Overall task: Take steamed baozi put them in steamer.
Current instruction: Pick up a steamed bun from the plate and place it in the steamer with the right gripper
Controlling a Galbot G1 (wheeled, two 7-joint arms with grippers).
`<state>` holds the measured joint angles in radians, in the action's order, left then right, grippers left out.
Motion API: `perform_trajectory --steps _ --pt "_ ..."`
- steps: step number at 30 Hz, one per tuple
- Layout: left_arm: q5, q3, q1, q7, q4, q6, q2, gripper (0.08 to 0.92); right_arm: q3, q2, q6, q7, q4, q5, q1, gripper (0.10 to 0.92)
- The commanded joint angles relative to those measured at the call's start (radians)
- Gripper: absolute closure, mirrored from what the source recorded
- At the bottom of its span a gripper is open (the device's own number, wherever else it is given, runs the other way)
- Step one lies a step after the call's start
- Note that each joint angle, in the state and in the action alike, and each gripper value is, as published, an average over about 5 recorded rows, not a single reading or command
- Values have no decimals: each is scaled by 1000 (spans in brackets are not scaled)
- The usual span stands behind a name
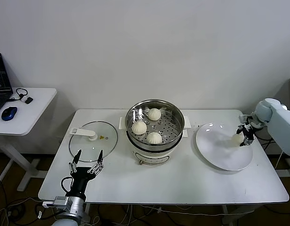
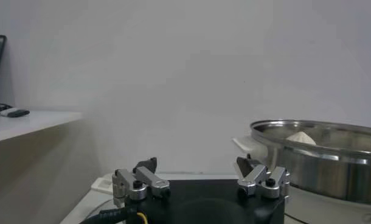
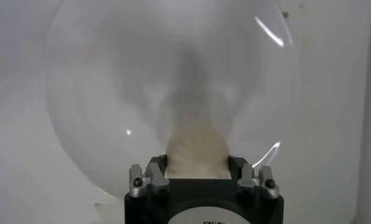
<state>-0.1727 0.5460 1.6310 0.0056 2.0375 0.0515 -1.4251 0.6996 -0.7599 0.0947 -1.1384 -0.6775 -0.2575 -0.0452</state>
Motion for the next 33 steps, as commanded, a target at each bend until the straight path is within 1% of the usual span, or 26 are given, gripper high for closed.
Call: perform_trajectory --steps 1,6,11,18,21,27,33 --pt "3 3 0 -7 0 1 -2 177 204 75 -50 -29 -240 200 -180 364" --pt "4 5 3 -10 -2 1 -2 177 314 91 -104 -31 -361 334 -315 364" --pt "7 6 4 -11 2 1 0 177 402 57 -162 -30 -436 432 -434 364" --pt "15 6 4 -15 5 1 3 177 509 -28 -234 -23 -473 575 -588 364" --pt "21 3 3 -16 6 1 2 177 541 -68 -253 -19 -476 613 -627 364" --pt "28 1 4 -16 10 0 1 177 572 -141 -283 -11 -472 666 -649 364" --pt "27 5 5 -17 13 -1 4 177 578 -202 -298 3 -464 683 -617 364"
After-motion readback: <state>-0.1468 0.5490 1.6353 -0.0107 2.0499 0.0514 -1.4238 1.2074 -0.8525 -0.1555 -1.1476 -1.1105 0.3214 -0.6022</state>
